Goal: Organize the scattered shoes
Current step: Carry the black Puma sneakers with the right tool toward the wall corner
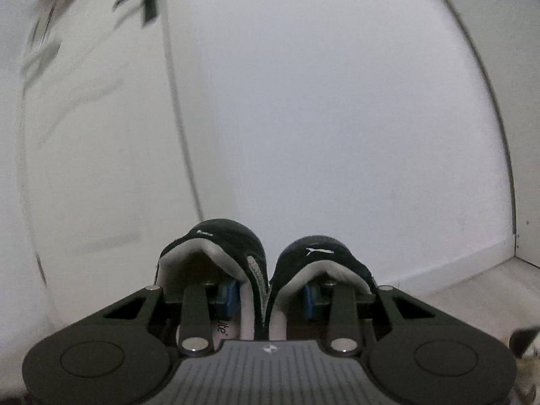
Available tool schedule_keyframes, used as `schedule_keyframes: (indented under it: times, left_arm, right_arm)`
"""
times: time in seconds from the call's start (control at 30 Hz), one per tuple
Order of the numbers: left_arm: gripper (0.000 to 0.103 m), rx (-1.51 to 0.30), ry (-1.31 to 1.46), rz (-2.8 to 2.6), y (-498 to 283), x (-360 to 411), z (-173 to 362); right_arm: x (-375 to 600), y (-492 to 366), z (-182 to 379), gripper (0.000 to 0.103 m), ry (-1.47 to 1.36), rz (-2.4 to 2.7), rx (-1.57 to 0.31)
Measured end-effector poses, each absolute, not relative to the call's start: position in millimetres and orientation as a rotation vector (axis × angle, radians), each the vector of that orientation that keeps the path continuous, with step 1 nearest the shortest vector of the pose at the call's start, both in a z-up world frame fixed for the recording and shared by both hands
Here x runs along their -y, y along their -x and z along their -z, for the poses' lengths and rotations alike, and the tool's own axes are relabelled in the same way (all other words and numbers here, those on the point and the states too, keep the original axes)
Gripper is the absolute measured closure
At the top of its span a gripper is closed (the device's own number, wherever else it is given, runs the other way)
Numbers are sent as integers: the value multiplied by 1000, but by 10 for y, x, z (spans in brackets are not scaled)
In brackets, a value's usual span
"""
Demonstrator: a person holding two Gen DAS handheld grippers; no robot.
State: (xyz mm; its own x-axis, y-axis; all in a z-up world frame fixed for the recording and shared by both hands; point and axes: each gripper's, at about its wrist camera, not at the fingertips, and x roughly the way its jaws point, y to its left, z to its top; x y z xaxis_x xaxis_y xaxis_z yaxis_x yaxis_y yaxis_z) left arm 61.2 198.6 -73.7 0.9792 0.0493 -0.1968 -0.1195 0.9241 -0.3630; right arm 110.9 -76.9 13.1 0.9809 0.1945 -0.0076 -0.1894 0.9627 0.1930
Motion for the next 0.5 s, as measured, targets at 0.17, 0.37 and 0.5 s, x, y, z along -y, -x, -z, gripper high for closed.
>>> schedule_keyframes:
  times: [0.17,0.37,0.5]
  left_arm:
    - [10,-160,361,-77,-807,-1765,591]
    - [9,-177,348,-69,-1208,-1495,607]
    - [9,-262,263,17,-1664,-1219,773]
  right_arm:
    - [1389,-1216,-590,65,-170,-162,99]
    - [2272,-1631,-558,65,-148,19,161]
    - [2853,-1940,-501,65,-141,143,195]
